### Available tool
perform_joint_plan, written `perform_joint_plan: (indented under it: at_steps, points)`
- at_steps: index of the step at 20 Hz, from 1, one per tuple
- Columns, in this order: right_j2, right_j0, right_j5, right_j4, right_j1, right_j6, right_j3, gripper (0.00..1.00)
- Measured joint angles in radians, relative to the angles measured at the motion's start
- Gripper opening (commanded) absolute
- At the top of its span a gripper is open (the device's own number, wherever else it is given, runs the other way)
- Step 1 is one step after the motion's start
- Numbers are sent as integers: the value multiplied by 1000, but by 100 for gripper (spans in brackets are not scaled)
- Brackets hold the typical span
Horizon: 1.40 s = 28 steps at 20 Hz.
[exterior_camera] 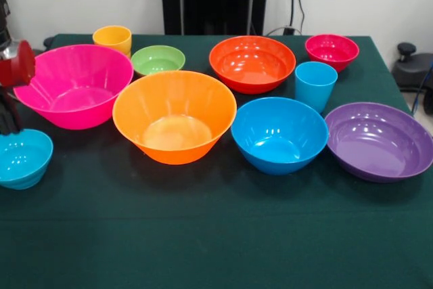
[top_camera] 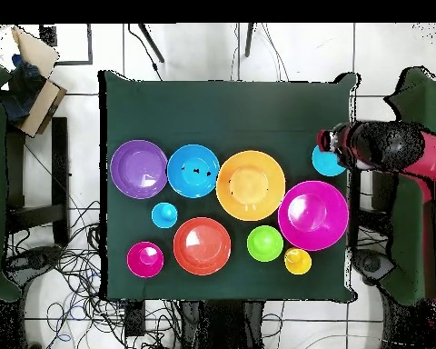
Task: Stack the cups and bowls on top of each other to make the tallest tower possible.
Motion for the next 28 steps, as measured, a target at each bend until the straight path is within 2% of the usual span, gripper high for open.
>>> perform_joint_plan:
  at_steps: [6, 10, 16, 28]
  points:
    - [3, -79, -35, -9, -43, 0, 76, 0]
    - [3, -134, -68, -45, -46, 0, 102, 0]
    - [7, -163, -100, -91, -15, 0, 103, 0]
    - [32, -165, -133, -148, 55, 0, 107, 0]
